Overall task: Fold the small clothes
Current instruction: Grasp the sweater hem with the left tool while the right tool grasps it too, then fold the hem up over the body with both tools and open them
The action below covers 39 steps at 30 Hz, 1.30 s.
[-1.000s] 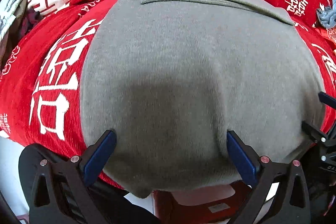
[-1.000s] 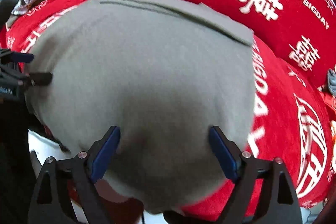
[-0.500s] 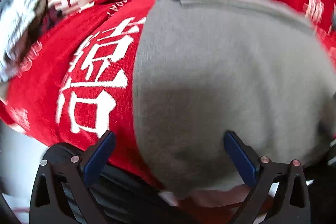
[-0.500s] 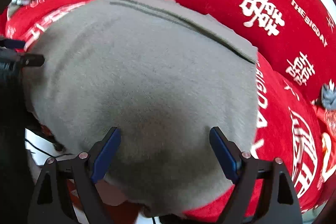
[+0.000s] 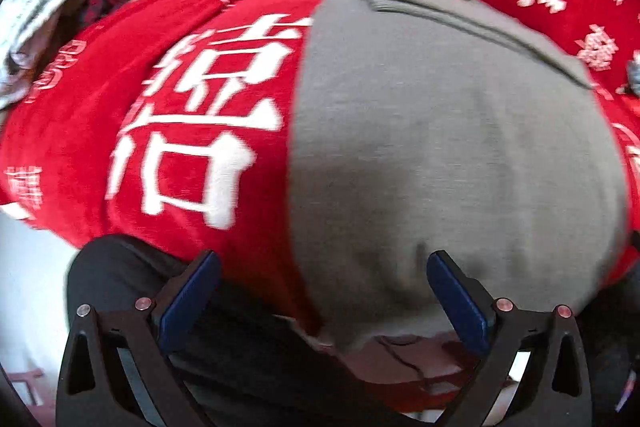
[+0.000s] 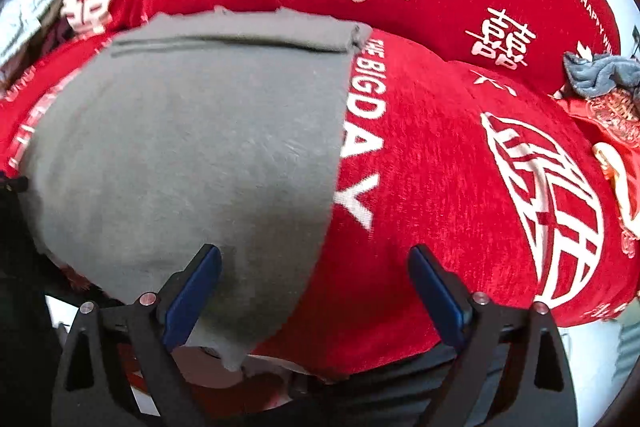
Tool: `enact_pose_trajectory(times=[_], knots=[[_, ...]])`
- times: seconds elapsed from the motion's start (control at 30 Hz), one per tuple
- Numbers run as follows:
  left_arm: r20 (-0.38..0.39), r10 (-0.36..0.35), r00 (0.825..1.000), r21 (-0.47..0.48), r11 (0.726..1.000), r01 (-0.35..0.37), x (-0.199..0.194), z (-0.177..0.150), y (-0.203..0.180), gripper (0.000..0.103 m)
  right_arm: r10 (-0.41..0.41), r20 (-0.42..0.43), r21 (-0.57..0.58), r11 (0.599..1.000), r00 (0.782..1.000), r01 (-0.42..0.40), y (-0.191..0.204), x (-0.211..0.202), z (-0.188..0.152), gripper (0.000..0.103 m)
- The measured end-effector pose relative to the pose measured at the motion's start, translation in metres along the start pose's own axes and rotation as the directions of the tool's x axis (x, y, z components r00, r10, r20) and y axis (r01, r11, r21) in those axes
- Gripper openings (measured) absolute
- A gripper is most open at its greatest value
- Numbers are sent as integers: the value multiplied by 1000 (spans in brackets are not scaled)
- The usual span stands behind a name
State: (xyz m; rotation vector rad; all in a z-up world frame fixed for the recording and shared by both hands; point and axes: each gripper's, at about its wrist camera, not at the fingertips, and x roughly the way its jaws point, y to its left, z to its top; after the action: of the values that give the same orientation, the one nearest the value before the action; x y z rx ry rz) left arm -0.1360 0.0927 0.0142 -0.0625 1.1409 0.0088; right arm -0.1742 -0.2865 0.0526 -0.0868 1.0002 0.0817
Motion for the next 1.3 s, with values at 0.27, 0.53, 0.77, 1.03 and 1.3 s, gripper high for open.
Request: enact_pose_trajectory(times=[0.27, 0.53, 0.77, 1.03, 1.3], knots=[[-115, -107, 987, -39, 994, 103, 24, -8, -4, 103, 183, -122, 124, 978, 976, -168, 10, 30, -18, 87], [-96, -117, 988, -87, 990, 109, 9, -17, -11, 66, 178, -107, 148, 976, 978, -162, 10, 31, -20, 14], [-85, -102, 991, -56, 994, 97, 4, -15, -3, 39, 280, -66, 182, 947, 958, -264, 4, 26, -17, 14], [-92, -155, 984, -112, 983, 145, 9, -17, 14, 46, 362, -66, 268, 904, 930, -333, 2, 38, -22, 46], [-11, -148, 989, -18, 989, 148, -25, -12, -8, 16, 407, 26, 238, 885, 913, -401, -7, 10, -9, 12]])
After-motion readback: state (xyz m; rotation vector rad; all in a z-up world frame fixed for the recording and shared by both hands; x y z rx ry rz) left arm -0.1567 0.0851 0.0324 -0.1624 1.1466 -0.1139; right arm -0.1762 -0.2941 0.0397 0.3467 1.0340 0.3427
